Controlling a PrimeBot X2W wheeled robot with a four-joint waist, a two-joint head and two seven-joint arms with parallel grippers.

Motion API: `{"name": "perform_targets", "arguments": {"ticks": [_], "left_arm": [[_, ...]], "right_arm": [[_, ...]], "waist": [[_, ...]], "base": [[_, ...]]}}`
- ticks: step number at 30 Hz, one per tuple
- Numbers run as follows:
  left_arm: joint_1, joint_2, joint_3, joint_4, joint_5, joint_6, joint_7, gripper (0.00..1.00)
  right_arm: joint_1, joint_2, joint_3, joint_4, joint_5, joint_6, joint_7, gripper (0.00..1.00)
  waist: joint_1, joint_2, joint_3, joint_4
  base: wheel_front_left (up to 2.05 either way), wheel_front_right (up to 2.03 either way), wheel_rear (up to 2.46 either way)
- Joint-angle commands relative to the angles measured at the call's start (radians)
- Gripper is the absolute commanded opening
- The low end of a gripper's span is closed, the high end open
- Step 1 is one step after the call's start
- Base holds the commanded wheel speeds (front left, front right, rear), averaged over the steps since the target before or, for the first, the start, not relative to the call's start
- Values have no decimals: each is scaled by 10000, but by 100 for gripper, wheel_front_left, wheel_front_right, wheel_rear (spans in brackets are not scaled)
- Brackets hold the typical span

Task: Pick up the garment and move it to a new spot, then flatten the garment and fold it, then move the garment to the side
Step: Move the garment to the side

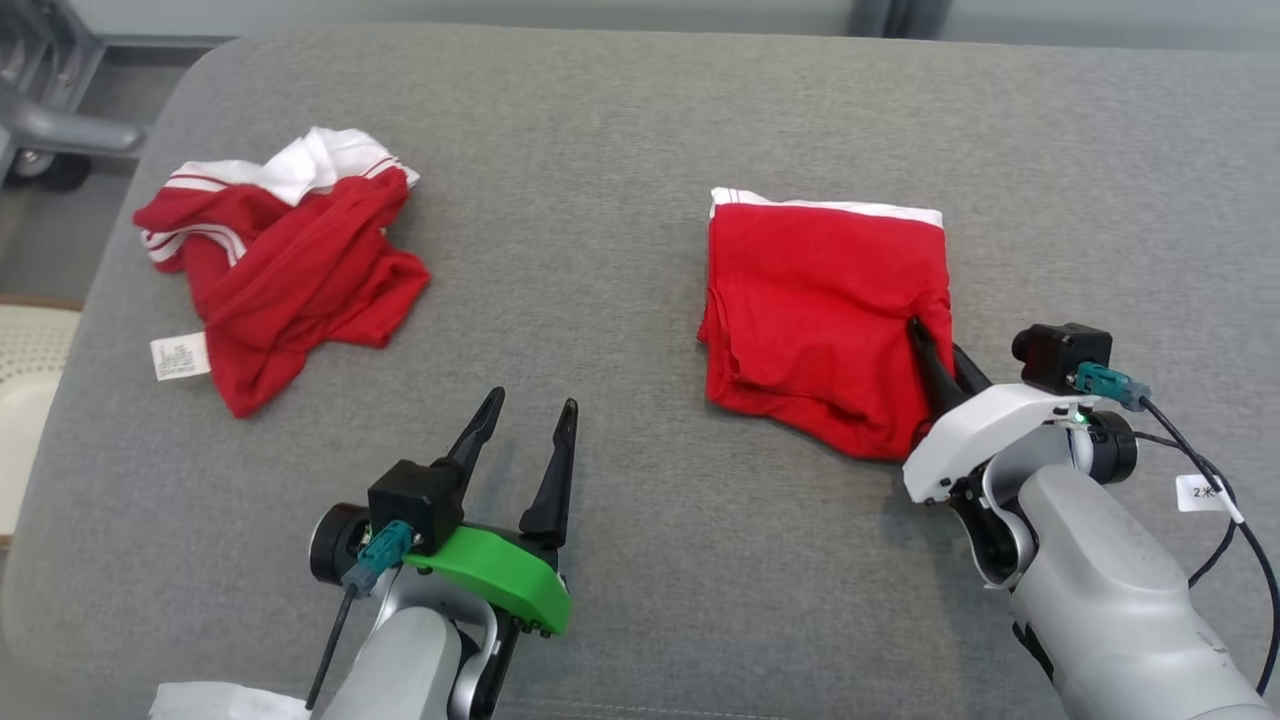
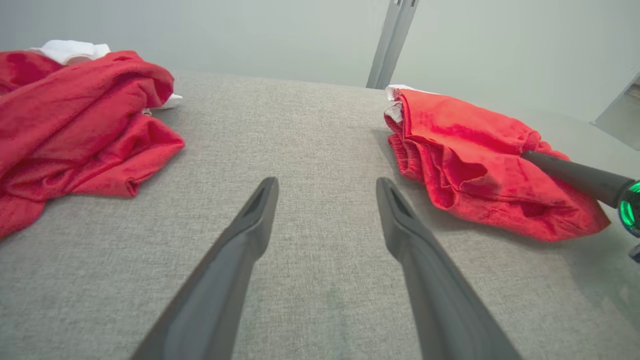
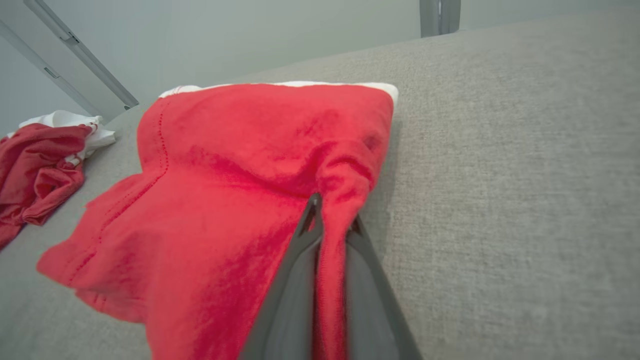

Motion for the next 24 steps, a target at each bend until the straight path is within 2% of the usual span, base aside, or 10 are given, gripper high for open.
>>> {"name": "perform_targets", "arguments": {"ticks": [1, 2, 11, 17, 21, 24], "left_arm": [[-56, 42, 26, -44, 141, -56, -4, 100], [-56, 42, 26, -44, 141, -56, -4, 100], [-197, 46, 154, -129, 539, -246, -4, 100], [-226, 46, 172, -293, 774, -342, -4, 100], [-236, 48, 76, -391, 836, -407, -4, 100], [-320, 51, -50, -462, 826, -437, -4, 100]], "right_arm": [[230, 46, -9, 10, -78, -5, -5, 0], [230, 46, -9, 10, -78, -5, -5, 0], [438, 222, 162, 46, -186, -5, -5, 0], [570, 463, 385, 125, -76, -5, -5, 0], [638, 560, 484, 104, -39, -5, -5, 0], [723, 581, 553, 50, -23, -5, -5, 0]], "waist": [[0, 0, -472, -1198], [0, 0, -472, -1198], [0, 0, -732, -3886], [0, 0, -732, -5379], [0, 0, -709, -6021], [0, 0, -650, -6250]], "base": [[0, 0, 0], [0, 0, 0], [0, 0, 0], [0, 0, 0], [0, 0, 0], [0, 0, 0]]}}
